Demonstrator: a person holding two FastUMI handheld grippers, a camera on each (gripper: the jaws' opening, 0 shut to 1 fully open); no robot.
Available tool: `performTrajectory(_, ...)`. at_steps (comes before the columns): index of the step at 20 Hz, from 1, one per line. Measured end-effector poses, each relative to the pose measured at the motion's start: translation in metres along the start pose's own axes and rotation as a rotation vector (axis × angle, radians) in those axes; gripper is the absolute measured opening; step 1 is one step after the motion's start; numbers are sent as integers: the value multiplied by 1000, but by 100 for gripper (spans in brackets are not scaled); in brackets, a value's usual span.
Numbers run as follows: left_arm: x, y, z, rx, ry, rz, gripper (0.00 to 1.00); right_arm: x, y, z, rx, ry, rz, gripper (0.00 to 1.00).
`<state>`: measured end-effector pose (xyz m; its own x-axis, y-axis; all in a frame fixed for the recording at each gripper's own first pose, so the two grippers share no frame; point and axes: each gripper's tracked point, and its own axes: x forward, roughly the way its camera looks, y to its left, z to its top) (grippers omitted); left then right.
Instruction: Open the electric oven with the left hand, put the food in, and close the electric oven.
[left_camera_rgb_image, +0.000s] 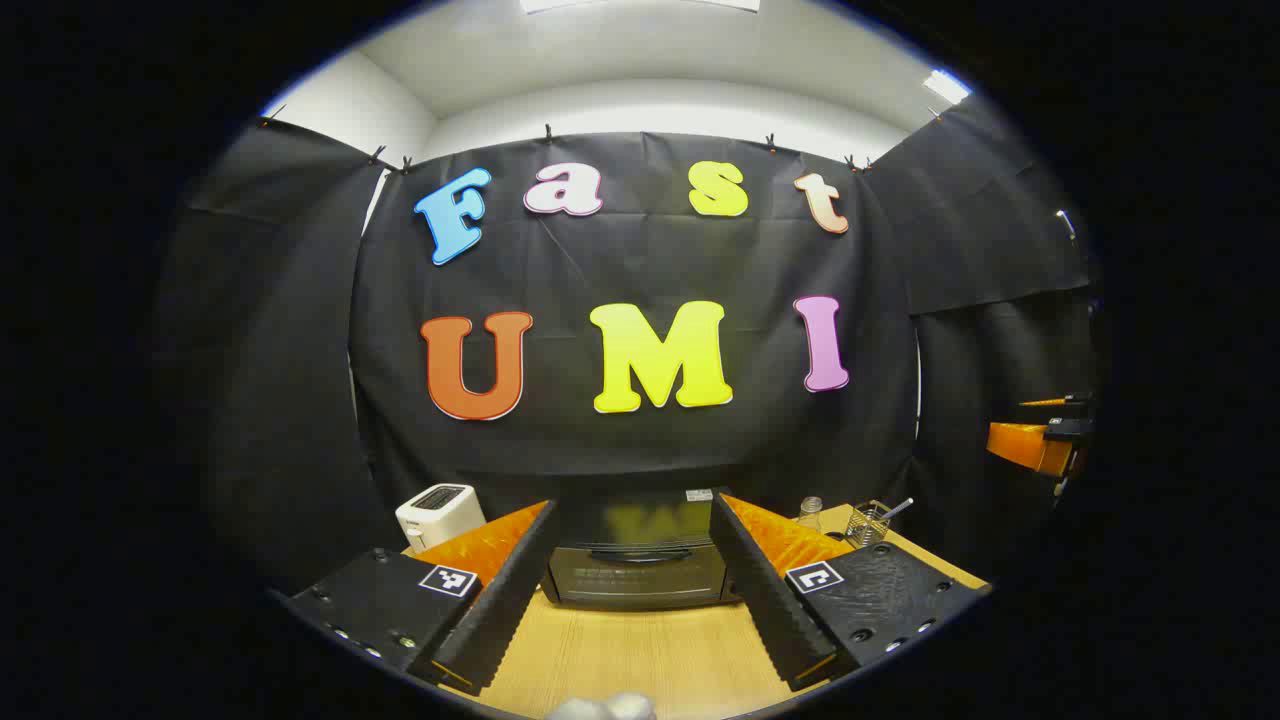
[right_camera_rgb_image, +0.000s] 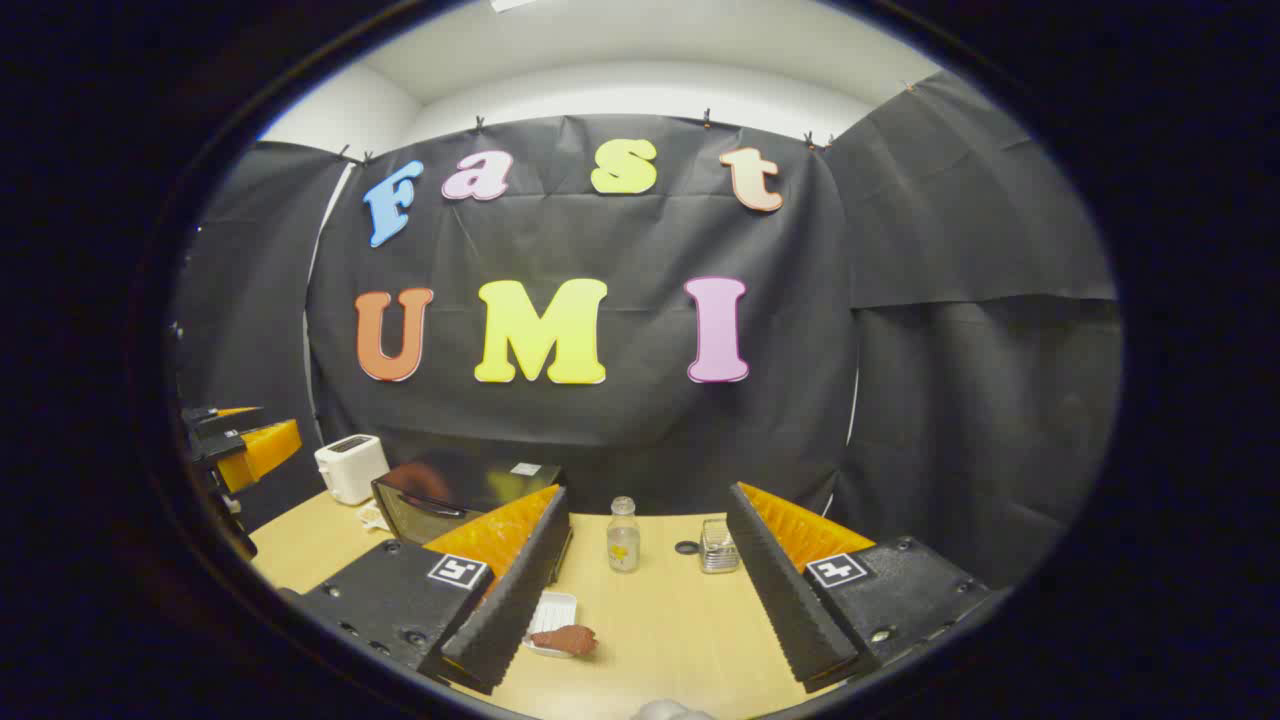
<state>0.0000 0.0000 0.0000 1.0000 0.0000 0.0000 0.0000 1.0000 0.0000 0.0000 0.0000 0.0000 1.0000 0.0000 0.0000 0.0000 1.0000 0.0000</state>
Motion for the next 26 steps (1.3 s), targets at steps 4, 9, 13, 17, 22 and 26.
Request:
performTrajectory(4, 7, -4, -6, 0, 12, -11, 96, 1, 0, -5, -10, 11, -2, 100)
performTrajectory(9, 16, -5, -7, -1, 8, -17, 100, 2, 0, -5, -11, 16, -10, 100)
performTrajectory(13, 30, -5, -13, 5, 6, -22, 96, 0, 1, -8, -18, 25, -13, 100)
performTrajectory(17, 59, -8, -22, 19, -7, -37, 96, -6, 0, -9, -31, 34, -30, 96)
performTrajectory(22, 110, -11, -45, -1, -6, -52, 96, -21, -7, -14, -44, 64, -80, 96)
performTrajectory(26, 157, -6, -83, -18, 54, -53, 96, -35, -14, -17, -46, 91, -131, 100)
